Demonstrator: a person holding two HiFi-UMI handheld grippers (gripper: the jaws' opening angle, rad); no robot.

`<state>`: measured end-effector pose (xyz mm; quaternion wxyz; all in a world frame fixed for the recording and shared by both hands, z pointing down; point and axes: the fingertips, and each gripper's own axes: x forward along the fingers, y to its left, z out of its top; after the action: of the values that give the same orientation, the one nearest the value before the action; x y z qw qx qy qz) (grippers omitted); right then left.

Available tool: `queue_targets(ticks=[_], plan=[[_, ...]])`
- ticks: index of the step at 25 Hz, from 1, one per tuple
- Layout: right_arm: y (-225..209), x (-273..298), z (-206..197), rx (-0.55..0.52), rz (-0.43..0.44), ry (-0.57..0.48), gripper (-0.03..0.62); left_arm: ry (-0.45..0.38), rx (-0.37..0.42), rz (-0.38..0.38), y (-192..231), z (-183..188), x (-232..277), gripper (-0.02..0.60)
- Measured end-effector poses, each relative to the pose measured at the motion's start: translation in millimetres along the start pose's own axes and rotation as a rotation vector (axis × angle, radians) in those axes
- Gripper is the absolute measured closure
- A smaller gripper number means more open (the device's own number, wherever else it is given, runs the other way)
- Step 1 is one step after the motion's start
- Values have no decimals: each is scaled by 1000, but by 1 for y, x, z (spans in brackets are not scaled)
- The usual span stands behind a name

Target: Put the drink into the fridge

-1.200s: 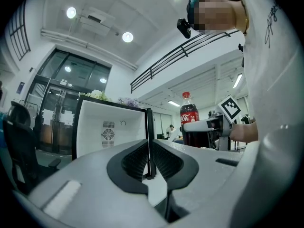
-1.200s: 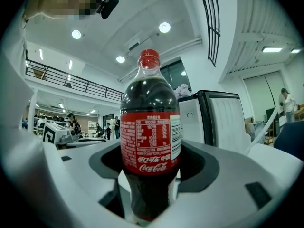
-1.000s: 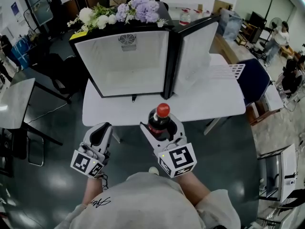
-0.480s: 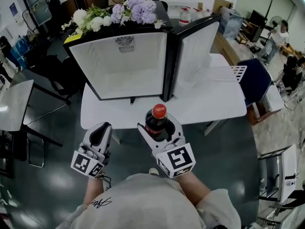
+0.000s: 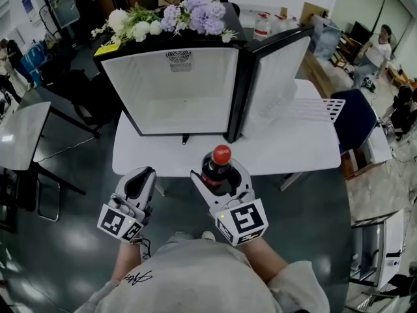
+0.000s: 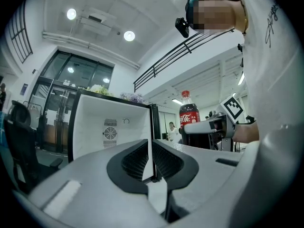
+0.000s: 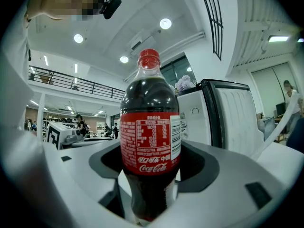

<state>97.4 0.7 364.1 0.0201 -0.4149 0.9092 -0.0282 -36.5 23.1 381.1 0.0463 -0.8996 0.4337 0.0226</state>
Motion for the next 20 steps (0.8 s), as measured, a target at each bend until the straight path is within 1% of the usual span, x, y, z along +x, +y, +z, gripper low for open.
queue_targets(ticks=[10, 15, 20], plan=[[0, 9, -16, 23, 5, 32, 287, 22, -13, 0, 5, -10, 1, 551], [-3, 21, -15, 26, -17, 20, 287, 4, -13, -39, 18, -13, 13, 551], [-3, 37, -18, 37, -32, 31, 287, -3, -18, -66, 33, -11, 25, 551]])
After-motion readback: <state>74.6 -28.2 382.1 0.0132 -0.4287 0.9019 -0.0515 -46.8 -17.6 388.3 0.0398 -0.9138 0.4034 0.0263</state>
